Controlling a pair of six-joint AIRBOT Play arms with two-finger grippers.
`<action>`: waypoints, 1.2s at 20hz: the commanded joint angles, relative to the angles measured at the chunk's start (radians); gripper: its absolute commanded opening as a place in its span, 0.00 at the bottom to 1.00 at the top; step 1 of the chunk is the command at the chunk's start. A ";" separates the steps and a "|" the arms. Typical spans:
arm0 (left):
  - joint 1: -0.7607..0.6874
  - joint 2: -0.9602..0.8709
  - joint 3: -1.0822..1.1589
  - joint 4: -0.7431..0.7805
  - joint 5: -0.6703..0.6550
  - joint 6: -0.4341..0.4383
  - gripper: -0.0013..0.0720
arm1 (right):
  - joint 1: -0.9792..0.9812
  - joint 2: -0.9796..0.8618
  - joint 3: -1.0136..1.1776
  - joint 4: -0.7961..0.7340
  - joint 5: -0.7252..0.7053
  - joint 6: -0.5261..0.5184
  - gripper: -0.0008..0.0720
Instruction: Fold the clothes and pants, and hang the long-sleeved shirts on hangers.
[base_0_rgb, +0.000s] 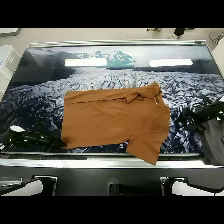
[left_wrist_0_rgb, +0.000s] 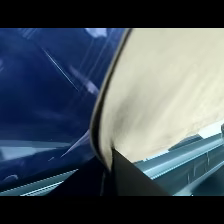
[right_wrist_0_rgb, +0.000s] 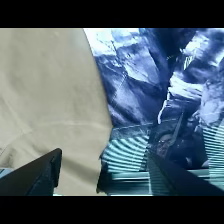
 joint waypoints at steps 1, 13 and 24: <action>-0.004 -0.002 0.005 -0.014 -0.018 0.014 0.05 | 0.000 0.000 -0.037 0.005 0.005 -0.002 0.84; -0.006 0.008 0.039 -0.016 -0.045 0.002 0.05 | 0.002 -0.167 -0.177 0.229 -0.126 -0.106 0.77; -0.006 0.114 0.323 -0.026 -0.089 -0.030 0.04 | 0.151 -0.064 0.091 0.227 0.002 -0.159 0.06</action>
